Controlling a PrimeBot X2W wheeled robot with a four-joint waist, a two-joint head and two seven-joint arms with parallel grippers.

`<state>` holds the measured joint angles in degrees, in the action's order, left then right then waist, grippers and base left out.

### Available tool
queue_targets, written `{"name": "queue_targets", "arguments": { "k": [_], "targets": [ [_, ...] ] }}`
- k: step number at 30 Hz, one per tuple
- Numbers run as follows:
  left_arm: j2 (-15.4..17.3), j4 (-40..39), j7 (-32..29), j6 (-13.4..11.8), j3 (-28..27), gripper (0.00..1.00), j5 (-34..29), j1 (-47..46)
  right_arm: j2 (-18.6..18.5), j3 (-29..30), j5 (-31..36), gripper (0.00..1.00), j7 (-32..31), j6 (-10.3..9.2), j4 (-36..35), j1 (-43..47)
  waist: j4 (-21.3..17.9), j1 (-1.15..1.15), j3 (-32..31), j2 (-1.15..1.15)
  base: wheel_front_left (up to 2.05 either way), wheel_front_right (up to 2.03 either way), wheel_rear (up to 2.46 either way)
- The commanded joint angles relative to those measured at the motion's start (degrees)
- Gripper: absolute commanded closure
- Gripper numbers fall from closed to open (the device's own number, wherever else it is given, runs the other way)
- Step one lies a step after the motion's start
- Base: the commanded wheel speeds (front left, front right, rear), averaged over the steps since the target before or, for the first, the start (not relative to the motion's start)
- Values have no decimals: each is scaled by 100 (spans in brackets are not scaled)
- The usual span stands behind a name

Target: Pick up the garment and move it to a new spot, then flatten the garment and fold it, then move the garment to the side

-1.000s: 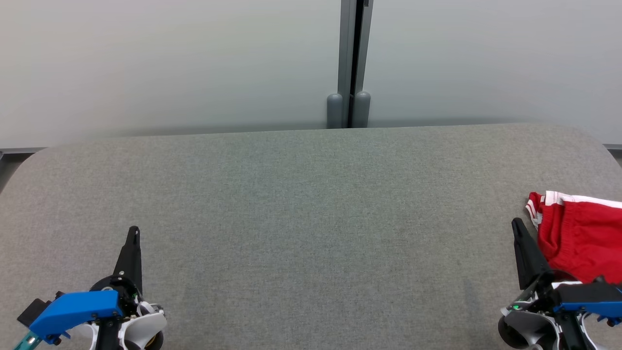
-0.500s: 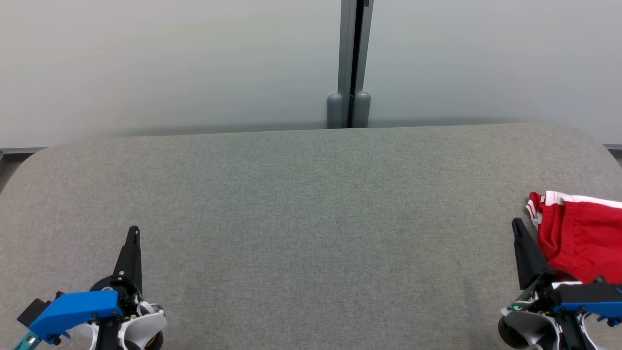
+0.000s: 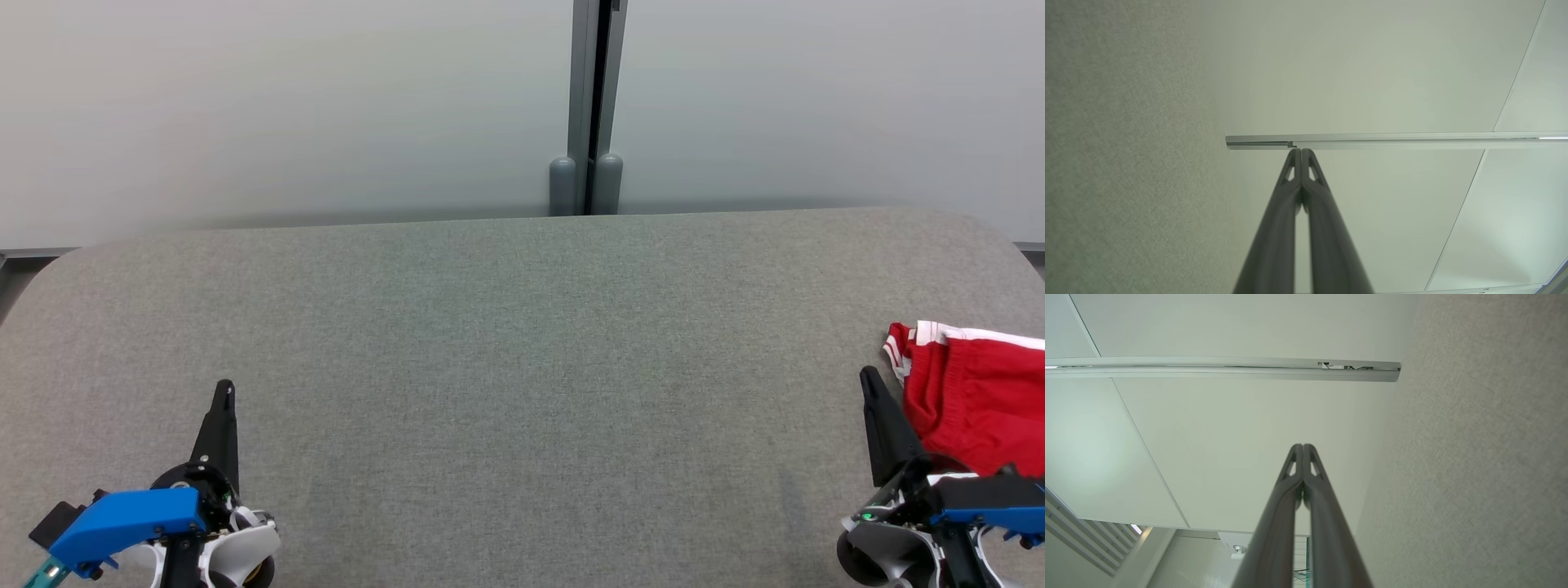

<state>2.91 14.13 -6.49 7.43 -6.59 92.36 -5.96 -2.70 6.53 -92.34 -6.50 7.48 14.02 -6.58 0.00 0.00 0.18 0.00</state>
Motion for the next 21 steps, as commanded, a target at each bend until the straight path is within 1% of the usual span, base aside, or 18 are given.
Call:
{"name": "queue_targets", "arguments": {
  "k": [1,21],
  "targets": [
    [-5,-31,-26,27,-10,100,14,-50,-33,15,-15,100,-28,2,-24,79,0,0,0,0,0,0,0],
    [-5,-31,-26,27,-10,100,14,-49,-33,14,-15,100,-28,2,-24,79,0,0,0,0,0,0,0]
  ]
}}
